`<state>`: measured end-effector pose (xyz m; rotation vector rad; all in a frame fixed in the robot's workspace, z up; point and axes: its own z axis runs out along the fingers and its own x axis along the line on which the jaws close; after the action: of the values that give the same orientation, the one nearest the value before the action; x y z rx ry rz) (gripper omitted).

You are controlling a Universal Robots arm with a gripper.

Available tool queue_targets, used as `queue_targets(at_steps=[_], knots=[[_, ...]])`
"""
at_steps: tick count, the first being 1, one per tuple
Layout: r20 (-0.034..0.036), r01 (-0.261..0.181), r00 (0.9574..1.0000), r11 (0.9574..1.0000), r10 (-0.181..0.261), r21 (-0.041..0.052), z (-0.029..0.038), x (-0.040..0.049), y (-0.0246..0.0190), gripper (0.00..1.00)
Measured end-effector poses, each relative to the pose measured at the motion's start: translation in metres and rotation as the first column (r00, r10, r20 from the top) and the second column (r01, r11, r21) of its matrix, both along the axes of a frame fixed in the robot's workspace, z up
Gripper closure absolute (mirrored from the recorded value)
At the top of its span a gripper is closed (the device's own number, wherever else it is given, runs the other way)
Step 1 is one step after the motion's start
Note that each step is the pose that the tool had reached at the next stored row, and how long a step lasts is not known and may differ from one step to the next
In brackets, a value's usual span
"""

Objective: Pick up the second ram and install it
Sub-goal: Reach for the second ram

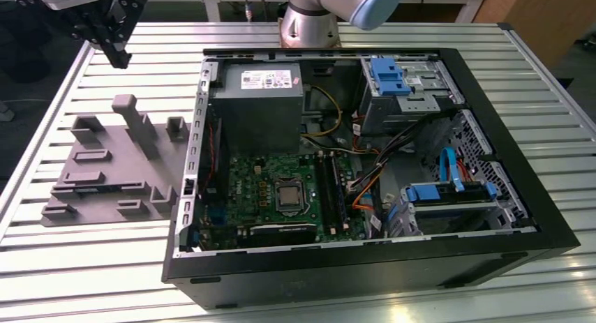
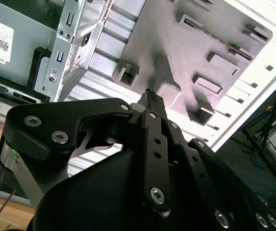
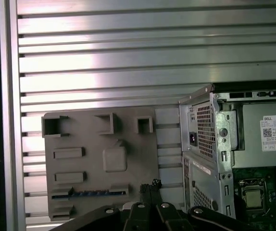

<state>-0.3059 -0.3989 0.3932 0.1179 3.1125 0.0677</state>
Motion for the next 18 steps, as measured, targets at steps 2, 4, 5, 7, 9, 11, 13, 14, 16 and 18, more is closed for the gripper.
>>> queue_targets(at_steps=[2, 4, 5, 7, 9, 11, 13, 14, 16, 18], knots=[[0.0, 0.0, 1.0, 1.0, 0.0, 0.0, 0.0, -0.0034, 0.0, 0.89], [0.0, 0.0, 1.0, 1.0, 0.0, 0.0, 0.0, -0.0079, 0.0, 0.89], [-0.0001, 0.0, 1.0, 1.0, 0.0, 0.0, 0.0, -0.0101, 0.0, 0.89], [0.0, 0.0, 1.0, 1.0, 0.0, 0.0, -0.0001, -0.0139, 0.0, 0.89], [-0.0001, 0.0, 1.0, 1.0, 0.0, -0.0001, -0.0001, -0.017, -0.0002, 0.89], [0.0, 0.0, 1.0, 1.0, 0.0, 0.0, -0.0002, -0.0193, -0.0007, 0.89], [0.0, 0.0, 1.0, 1.0, 0.0, 0.0, -0.0002, -0.0216, -0.002, 0.89], [0.0, 0.0, 1.0, 1.0, 0.0, 0.0, -0.0003, -0.0229, -0.003, 0.89], [0.0, 0.0, 1.0, 1.0, 0.0, 0.0001, -0.0004, -0.025, -0.0046, 0.89], [0.0, 0.0, 1.0, 1.0, 0.0, 0.0001, -0.0004, -0.0253, -0.0048, 0.89]])
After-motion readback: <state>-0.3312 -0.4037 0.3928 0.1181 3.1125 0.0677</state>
